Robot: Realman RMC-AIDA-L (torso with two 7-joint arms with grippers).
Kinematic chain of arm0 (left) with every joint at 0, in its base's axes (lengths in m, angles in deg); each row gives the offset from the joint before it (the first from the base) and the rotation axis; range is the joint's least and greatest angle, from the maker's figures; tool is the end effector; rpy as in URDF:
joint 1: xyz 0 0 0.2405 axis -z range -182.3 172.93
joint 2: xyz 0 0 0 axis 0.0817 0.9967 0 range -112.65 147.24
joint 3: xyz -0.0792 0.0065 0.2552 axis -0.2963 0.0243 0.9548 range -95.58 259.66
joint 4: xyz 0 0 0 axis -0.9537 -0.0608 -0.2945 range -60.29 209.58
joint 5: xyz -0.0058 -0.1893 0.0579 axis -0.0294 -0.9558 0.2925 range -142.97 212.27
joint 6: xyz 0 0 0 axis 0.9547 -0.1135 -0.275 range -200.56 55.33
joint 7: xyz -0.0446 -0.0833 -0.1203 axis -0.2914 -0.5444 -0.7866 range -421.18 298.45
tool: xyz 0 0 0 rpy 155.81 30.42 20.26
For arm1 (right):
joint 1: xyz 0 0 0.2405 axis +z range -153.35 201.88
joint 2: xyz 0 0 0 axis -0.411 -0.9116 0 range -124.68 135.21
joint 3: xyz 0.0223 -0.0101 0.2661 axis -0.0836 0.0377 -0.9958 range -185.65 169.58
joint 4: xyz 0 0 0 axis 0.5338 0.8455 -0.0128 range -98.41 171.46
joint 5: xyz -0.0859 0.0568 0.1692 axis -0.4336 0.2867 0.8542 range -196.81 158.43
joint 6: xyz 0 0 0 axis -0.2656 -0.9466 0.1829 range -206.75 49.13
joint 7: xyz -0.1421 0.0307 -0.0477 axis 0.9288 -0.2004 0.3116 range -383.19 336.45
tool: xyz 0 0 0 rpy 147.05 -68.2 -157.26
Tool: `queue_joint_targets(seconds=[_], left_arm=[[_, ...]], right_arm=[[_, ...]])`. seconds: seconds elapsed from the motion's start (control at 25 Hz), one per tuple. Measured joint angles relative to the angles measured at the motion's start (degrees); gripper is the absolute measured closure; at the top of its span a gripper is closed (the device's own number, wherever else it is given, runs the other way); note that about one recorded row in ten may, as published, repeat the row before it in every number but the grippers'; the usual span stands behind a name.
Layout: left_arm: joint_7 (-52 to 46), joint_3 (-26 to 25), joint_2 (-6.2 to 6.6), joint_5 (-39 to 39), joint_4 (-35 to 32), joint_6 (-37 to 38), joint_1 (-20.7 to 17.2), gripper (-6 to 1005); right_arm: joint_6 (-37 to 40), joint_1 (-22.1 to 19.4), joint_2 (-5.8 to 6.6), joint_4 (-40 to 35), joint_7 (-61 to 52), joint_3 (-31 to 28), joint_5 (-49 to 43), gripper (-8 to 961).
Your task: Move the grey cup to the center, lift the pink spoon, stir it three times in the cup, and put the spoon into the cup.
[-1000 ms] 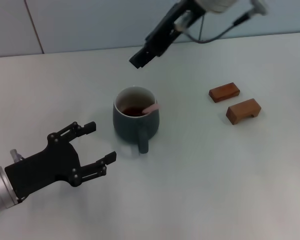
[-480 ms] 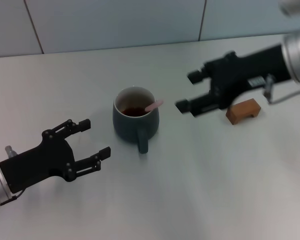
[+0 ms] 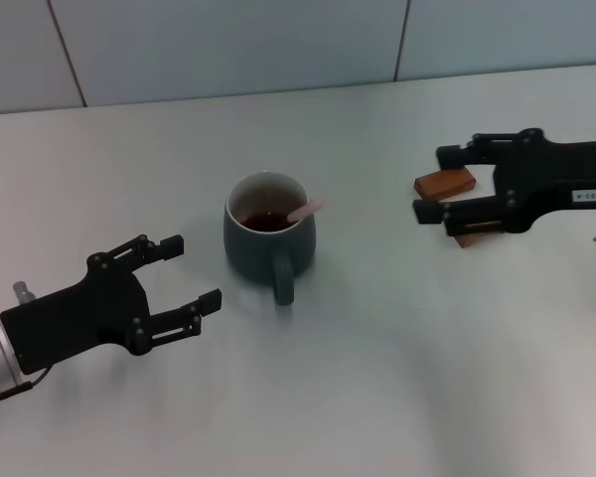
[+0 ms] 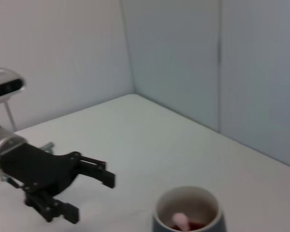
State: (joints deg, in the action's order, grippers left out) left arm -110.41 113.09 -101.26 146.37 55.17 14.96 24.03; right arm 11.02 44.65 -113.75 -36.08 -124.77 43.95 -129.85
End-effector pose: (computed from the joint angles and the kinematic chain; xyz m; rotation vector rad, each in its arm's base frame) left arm -0.2815 0.3017 -0.0415 -2.5951 -0.3509 -0.8209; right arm 0.2290 0.3247 0.0518 -2.6553 0.5379 0.4946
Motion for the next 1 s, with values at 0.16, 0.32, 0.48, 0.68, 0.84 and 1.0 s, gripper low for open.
queue_joint_targets(seconds=[0.16,0.32,0.48,0.68,0.84,1.0], left_arm=[[-0.77,0.38,0.0,0.0,-0.21,-0.53,0.3,155],[-1.5,1.12,-0.01,0.0,-0.5,-1.2,0.91,155],[-1.63,1.13,0.0,0.0,-0.53,-1.27,1.19,155],[-2.22,1.2,0.0,-0.01,-0.62,-1.27,1.35,155],[-2.5,1.2,0.0,-0.01,-0.71,-1.27,1.35,155],[-3.35,1.67,-0.01,-0.01,-1.32,-1.27,1.35,155]], right_arm=[[-0.49,0.38,0.16,2.02,1.38,-1.25,-1.3,133],[-0.57,0.83,0.12,2.54,1.29,-0.95,-4.09,133],[-0.37,1.25,0.05,3.22,0.97,-0.67,-4.57,133],[-0.26,1.56,0.05,3.97,0.86,-0.68,-4.61,133],[-0.3,1.7,0.07,3.98,0.84,-0.7,-4.63,133],[-0.14,1.86,0.09,4.03,0.6,-0.73,-4.65,133]])
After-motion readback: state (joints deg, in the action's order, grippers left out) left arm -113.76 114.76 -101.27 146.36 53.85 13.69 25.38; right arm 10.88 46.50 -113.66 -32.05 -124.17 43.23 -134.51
